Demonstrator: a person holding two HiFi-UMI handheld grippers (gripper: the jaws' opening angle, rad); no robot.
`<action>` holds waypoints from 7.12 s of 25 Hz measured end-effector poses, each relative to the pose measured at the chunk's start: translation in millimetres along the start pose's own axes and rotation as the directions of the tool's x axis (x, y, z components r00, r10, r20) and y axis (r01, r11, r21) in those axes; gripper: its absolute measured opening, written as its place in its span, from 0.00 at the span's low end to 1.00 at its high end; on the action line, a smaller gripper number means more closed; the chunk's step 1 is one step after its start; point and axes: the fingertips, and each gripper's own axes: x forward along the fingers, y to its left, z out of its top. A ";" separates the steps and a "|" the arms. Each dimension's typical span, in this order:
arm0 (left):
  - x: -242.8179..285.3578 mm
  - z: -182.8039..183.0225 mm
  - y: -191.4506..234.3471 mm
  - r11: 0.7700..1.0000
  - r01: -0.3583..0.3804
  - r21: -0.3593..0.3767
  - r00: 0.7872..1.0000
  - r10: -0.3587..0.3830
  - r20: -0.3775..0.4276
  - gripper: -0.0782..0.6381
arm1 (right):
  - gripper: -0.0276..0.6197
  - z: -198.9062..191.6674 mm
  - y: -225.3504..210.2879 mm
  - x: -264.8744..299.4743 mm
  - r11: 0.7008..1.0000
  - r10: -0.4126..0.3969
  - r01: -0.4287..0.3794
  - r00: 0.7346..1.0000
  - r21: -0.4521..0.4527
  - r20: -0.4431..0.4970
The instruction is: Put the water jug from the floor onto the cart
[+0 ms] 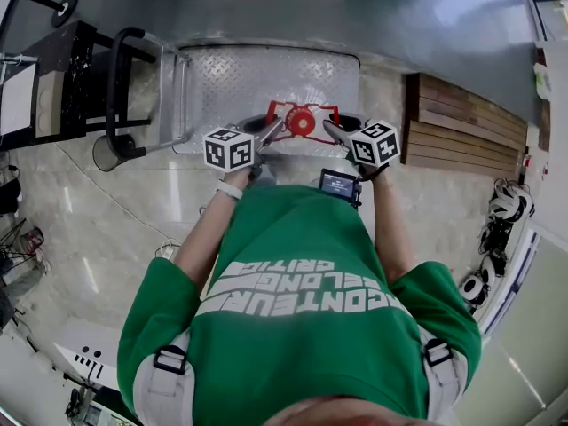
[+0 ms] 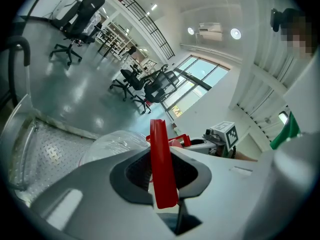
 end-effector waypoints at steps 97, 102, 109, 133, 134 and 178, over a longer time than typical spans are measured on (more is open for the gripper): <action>181.7 -128.5 166.6 0.939 -0.261 -0.223 0.921 0.173 -0.348 0.21 | 0.18 -142.2 -193.1 132.0 0.970 0.035 0.023 0.973 0.244 -0.228; 182.7 -127.7 166.5 0.938 -0.261 -0.230 0.920 0.169 -0.355 0.20 | 0.19 -141.5 -193.3 133.0 0.969 0.018 0.040 0.972 0.242 -0.236; 182.7 -125.9 160.9 0.947 -0.259 -0.190 0.914 0.176 -0.365 0.27 | 0.22 -139.3 -197.0 125.6 0.972 -0.013 0.070 0.969 0.225 -0.246; 152.0 -44.8 125.3 0.970 -0.242 -0.023 0.965 0.239 -0.105 0.22 | 0.23 -103.6 -194.1 60.9 0.974 -0.117 0.134 0.988 0.181 -0.100; 149.5 -43.2 120.8 0.971 -0.237 -0.012 0.967 0.234 -0.099 0.22 | 0.23 -102.1 -192.3 59.0 0.976 -0.117 0.132 0.989 0.175 -0.093; 60.5 31.5 -83.1 0.890 -0.159 0.426 0.967 0.054 0.248 0.11 | 0.03 37.6 -45.6 -87.4 0.887 -0.074 0.218 0.938 -0.408 0.339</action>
